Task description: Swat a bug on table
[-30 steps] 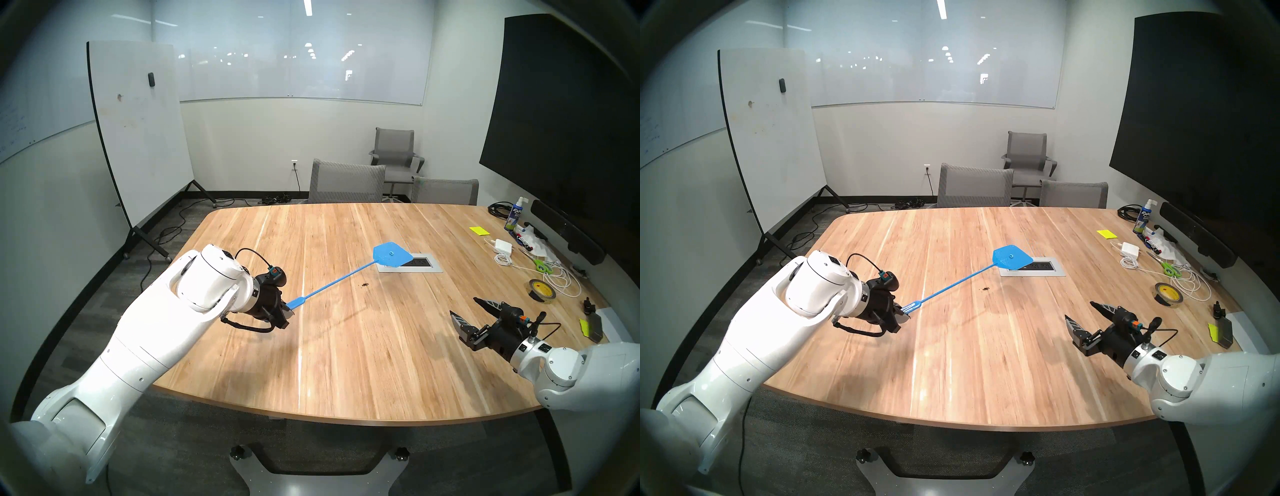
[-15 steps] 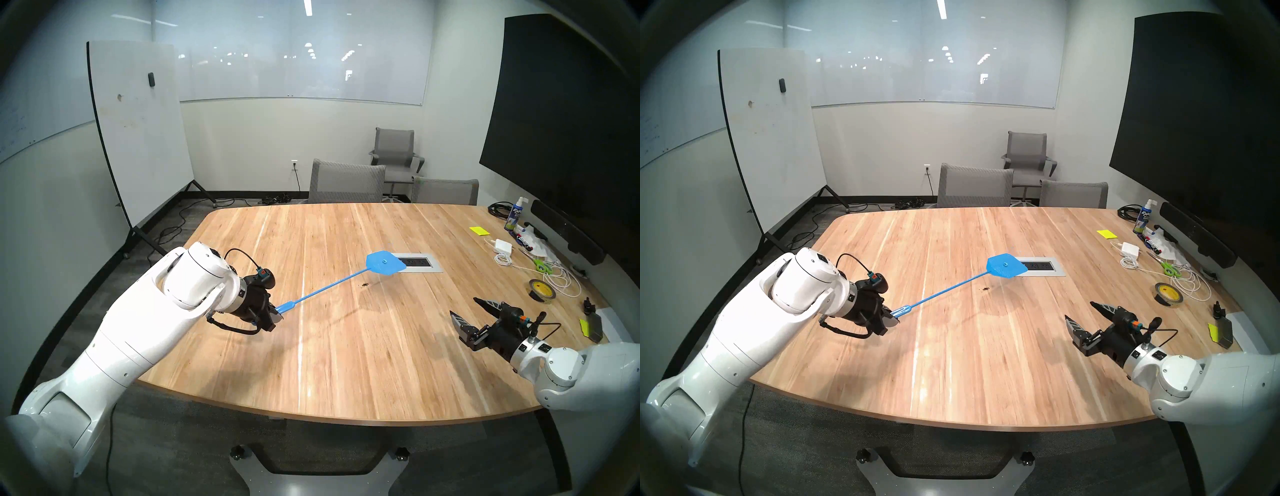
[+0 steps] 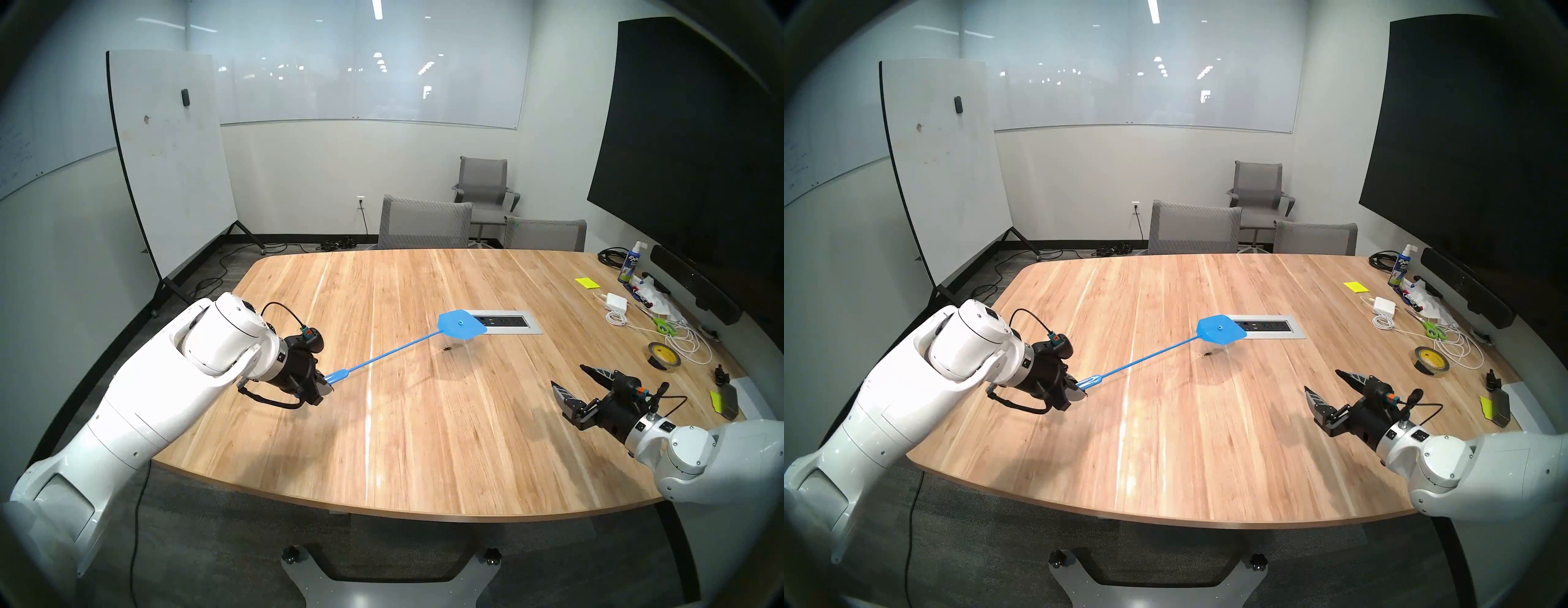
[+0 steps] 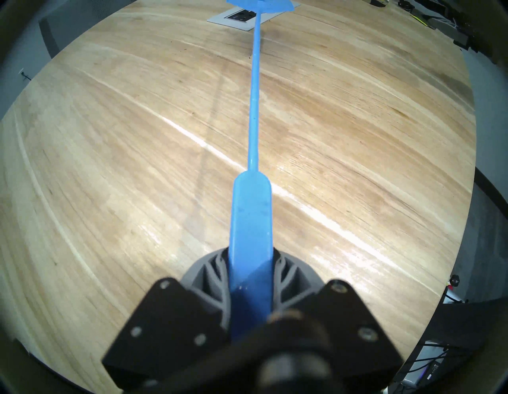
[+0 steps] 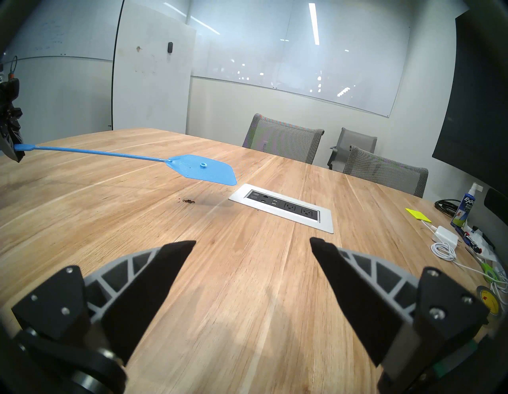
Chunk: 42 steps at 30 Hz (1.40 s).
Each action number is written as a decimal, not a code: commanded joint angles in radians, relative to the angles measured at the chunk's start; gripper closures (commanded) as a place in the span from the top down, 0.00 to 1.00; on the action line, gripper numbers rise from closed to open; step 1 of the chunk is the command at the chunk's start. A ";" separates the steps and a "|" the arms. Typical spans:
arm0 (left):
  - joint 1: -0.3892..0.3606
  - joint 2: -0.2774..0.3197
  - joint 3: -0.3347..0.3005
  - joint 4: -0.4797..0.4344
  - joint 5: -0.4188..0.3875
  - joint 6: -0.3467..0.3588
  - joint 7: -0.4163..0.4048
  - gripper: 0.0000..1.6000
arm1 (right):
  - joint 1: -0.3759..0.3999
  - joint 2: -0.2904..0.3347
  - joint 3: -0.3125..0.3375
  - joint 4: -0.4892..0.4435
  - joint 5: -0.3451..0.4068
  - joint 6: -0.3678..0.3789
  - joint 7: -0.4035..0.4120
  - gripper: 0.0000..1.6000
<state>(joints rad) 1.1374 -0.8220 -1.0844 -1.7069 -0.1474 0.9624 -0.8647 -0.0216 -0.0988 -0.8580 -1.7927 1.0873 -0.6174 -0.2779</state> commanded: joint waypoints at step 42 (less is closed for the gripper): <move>-0.114 0.084 0.148 0.094 -0.143 -0.002 0.006 0.00 | 0.008 -0.001 0.008 0.002 0.000 -0.002 -0.001 1.00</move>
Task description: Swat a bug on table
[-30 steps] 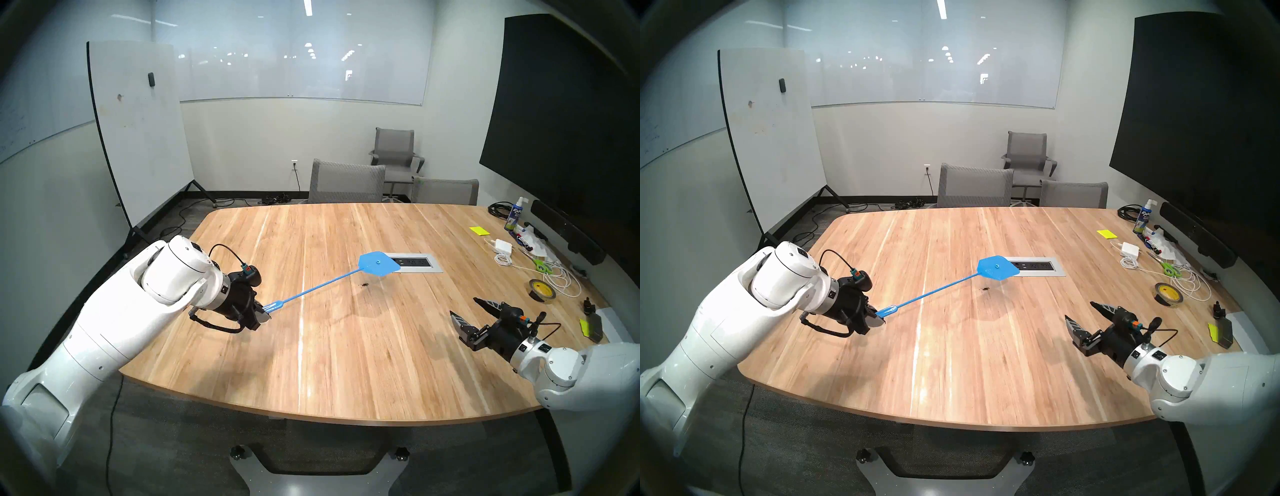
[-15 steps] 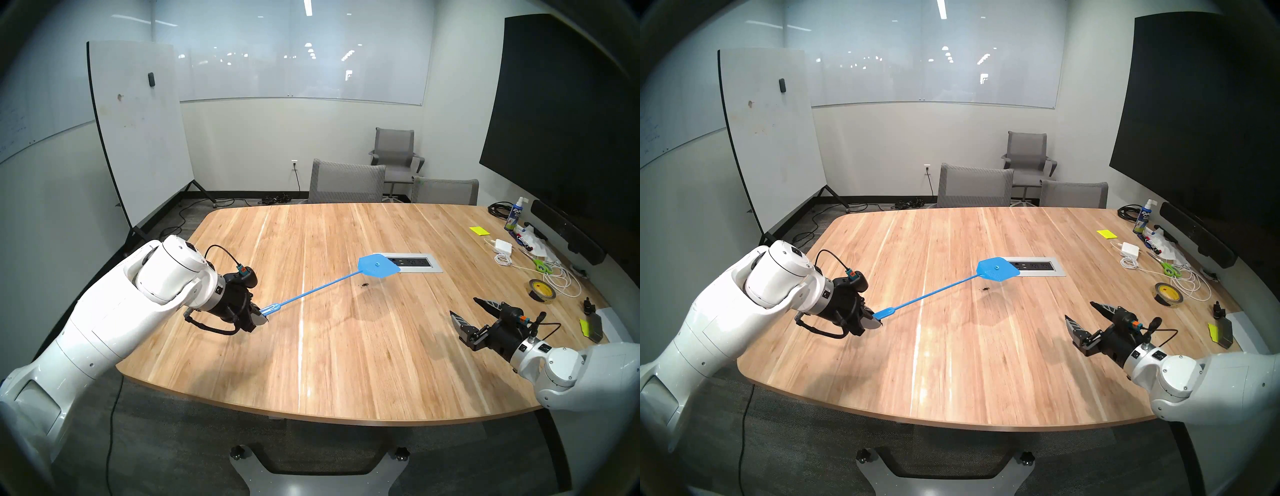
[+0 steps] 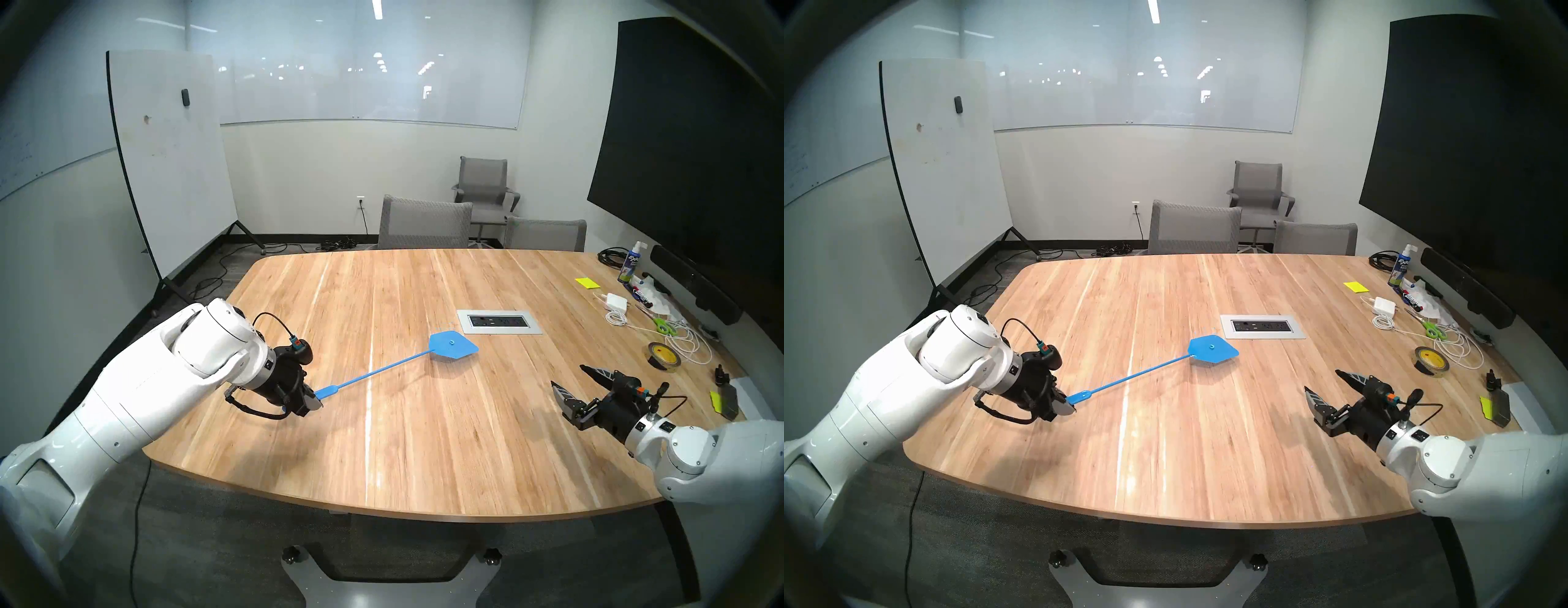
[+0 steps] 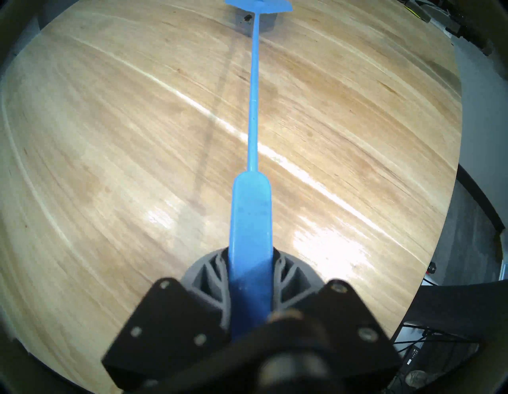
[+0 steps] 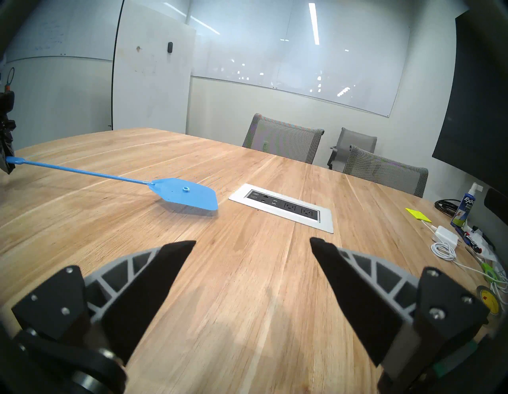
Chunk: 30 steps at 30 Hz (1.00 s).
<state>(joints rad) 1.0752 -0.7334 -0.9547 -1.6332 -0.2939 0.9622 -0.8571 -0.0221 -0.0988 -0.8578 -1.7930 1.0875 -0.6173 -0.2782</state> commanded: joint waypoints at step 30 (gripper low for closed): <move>-0.149 0.049 0.181 0.034 0.040 -0.002 -0.024 0.00 | 0.008 -0.002 0.008 0.002 -0.001 -0.002 -0.001 1.00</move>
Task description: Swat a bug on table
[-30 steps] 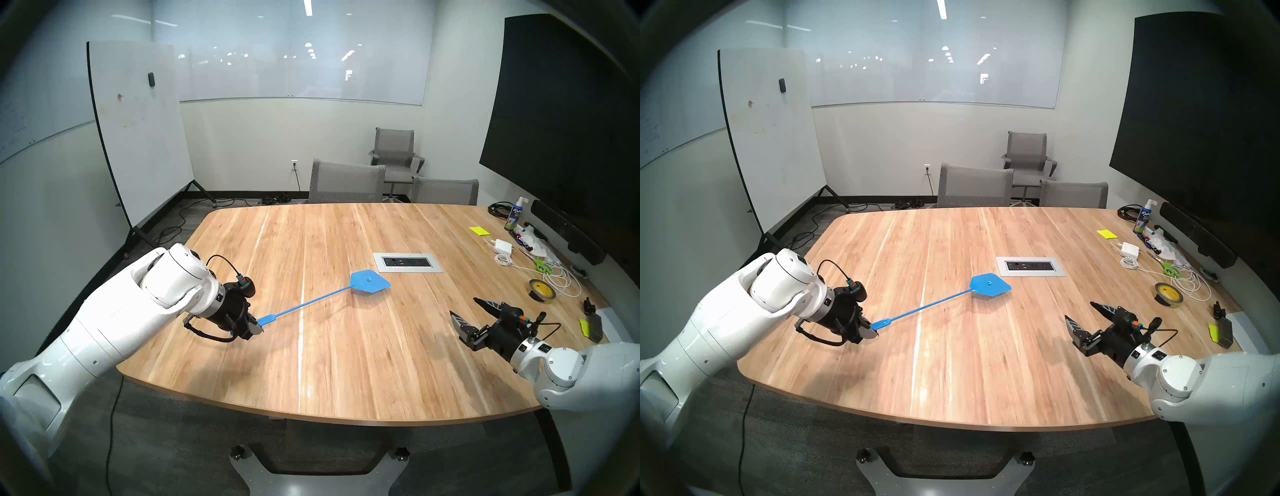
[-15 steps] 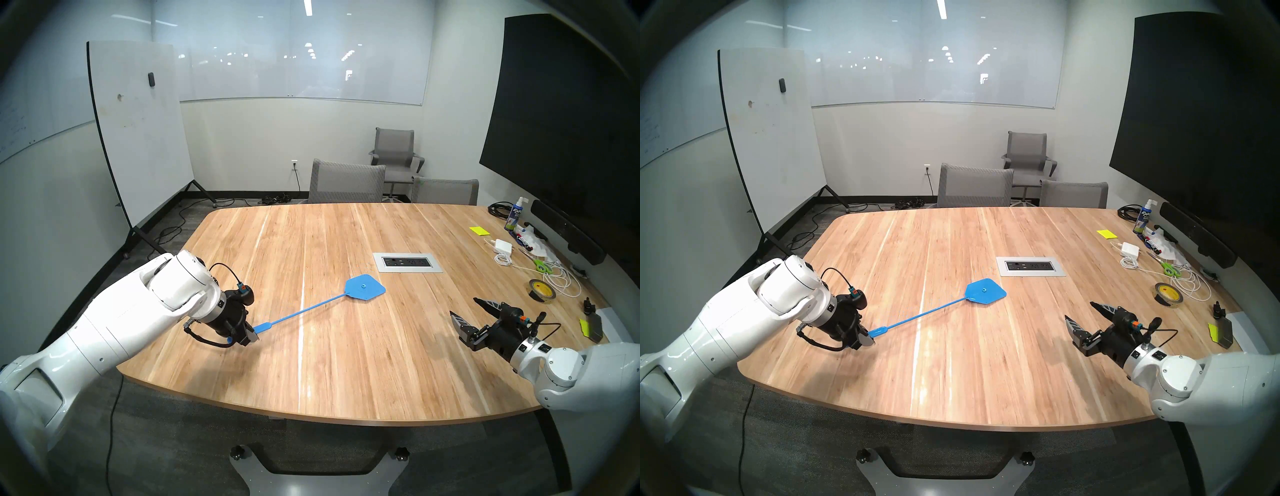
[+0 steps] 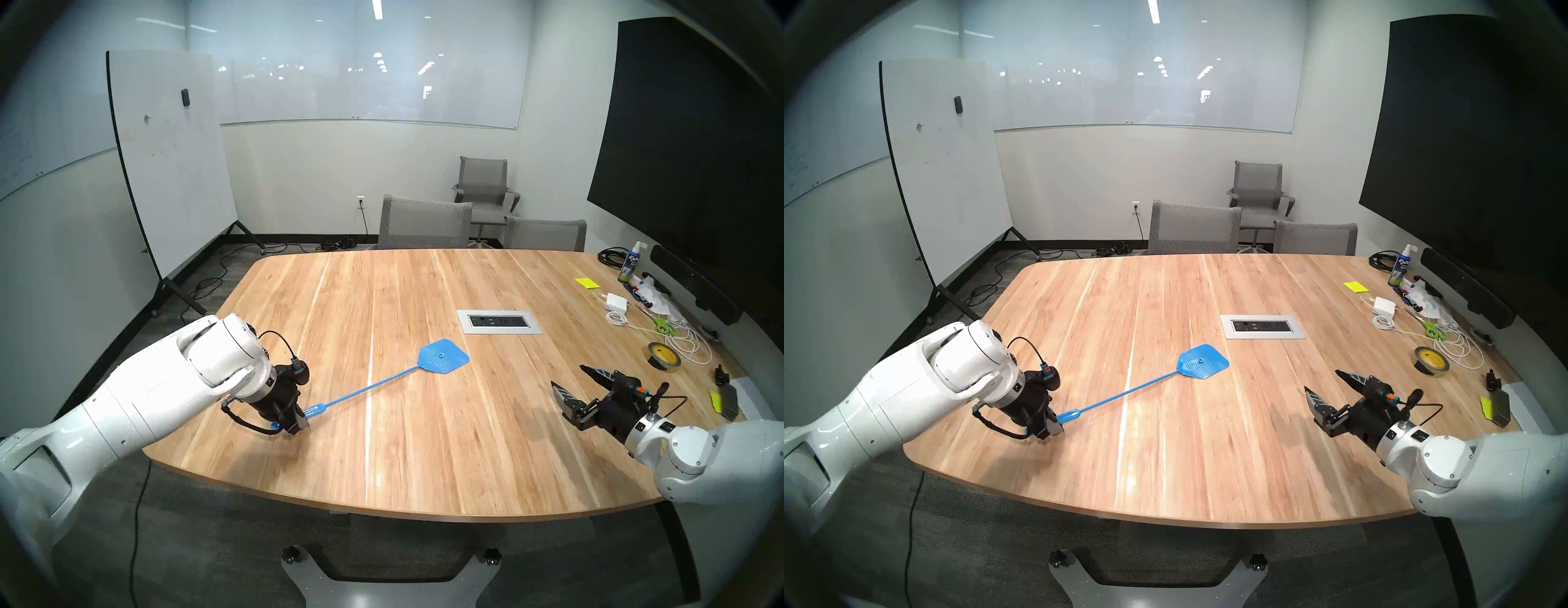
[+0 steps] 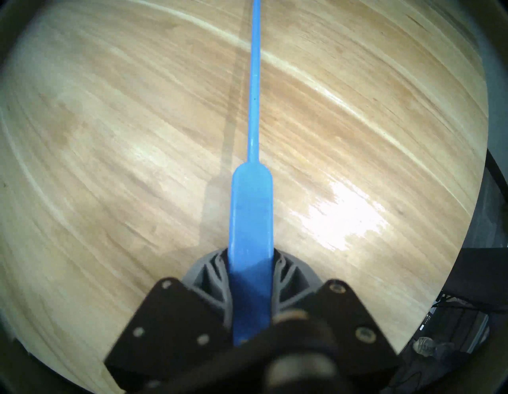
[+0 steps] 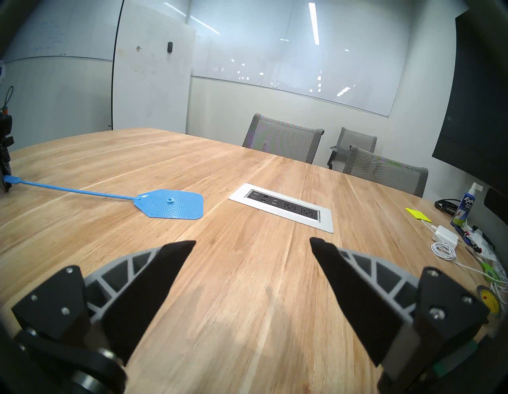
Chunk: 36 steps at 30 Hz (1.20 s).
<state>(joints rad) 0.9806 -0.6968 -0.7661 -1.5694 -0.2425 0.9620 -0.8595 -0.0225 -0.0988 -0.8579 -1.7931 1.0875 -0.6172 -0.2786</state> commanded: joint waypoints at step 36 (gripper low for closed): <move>-0.114 0.145 -0.010 -0.096 -0.198 -0.002 0.005 0.00 | 0.008 -0.001 0.008 0.002 -0.001 -0.002 -0.001 1.00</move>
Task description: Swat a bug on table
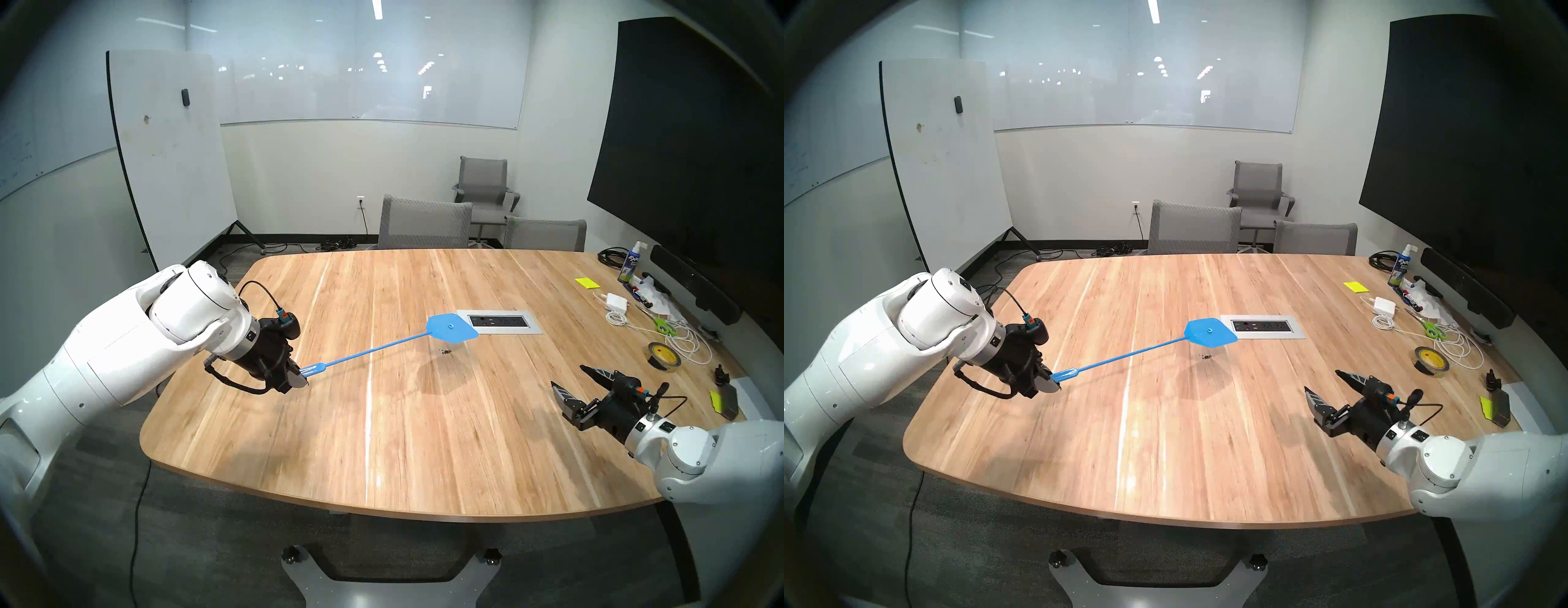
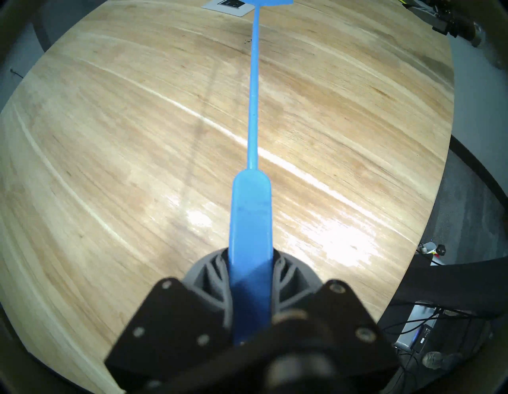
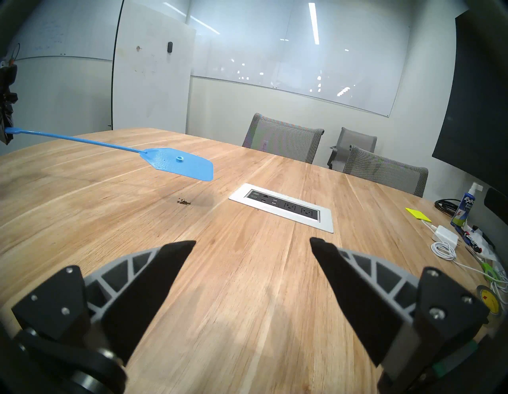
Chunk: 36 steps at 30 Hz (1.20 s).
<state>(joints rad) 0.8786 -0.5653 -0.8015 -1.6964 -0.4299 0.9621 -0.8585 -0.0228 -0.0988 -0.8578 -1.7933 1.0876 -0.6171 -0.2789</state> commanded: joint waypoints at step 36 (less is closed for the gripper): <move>-0.130 -0.012 0.160 0.036 -0.062 -0.002 0.018 0.00 | 0.008 -0.001 0.008 0.002 -0.001 -0.002 -0.001 1.00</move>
<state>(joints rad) 0.8112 -0.6005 -0.5991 -1.5868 -0.4431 0.9620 -0.8127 -0.0230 -0.0988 -0.8577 -1.7933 1.0875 -0.6170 -0.2794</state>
